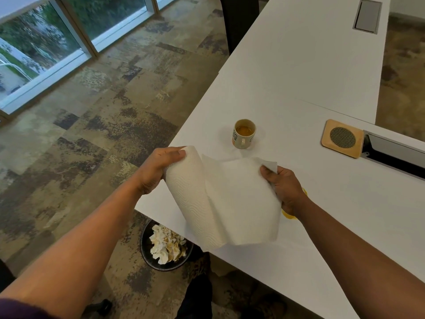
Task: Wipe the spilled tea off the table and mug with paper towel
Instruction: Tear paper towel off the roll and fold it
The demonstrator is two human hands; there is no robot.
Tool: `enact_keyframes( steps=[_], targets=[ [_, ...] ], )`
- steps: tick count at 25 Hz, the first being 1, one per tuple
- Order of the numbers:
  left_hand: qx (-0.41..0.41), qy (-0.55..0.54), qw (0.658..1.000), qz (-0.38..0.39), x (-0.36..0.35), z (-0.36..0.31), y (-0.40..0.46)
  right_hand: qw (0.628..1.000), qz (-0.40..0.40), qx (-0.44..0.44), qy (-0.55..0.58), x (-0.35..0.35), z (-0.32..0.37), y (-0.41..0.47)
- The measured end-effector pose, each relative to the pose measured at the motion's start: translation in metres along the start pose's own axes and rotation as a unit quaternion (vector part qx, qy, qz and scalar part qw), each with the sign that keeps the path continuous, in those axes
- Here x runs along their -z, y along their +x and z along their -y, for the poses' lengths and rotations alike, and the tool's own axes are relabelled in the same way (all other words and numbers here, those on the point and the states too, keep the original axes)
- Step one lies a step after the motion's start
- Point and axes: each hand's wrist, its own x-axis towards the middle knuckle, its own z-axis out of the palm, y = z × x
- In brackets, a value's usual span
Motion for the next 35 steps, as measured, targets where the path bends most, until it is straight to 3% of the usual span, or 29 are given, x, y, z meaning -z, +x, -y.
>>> enact_keyframes(
  steps=[3,8,12,18,22,27,31,35],
  targets=[
    [0.002,-0.003,1.0,-0.007,0.003,-0.003,0.001,0.998,0.05,-0.007,0.023,-0.002,0.003,-0.001],
    [0.034,-0.024,0.999,-0.019,0.011,-0.007,0.001,0.983,0.129,-0.123,0.039,0.014,-0.005,-0.002],
    [0.079,-0.032,0.996,-0.01,0.013,-0.003,-0.001,0.962,0.194,-0.152,0.114,0.024,-0.016,-0.004],
    [0.09,-0.098,0.991,0.004,0.011,0.009,-0.003,0.972,0.135,-0.136,0.138,0.017,-0.024,-0.002],
    [0.095,-0.114,0.989,0.01,0.011,0.015,-0.003,0.983,0.119,-0.121,0.078,0.01,-0.03,-0.005],
    [0.068,-0.137,0.988,0.001,0.025,0.015,-0.001,0.994,0.043,-0.103,0.021,0.027,-0.039,-0.004],
    [0.071,-0.087,0.994,-0.014,0.029,0.012,0.001,0.993,0.016,-0.106,0.052,0.04,-0.046,-0.003],
    [0.026,0.03,0.996,-0.079,0.023,0.009,0.007,0.993,-0.03,-0.088,0.067,0.044,-0.053,0.002]
  ],
)
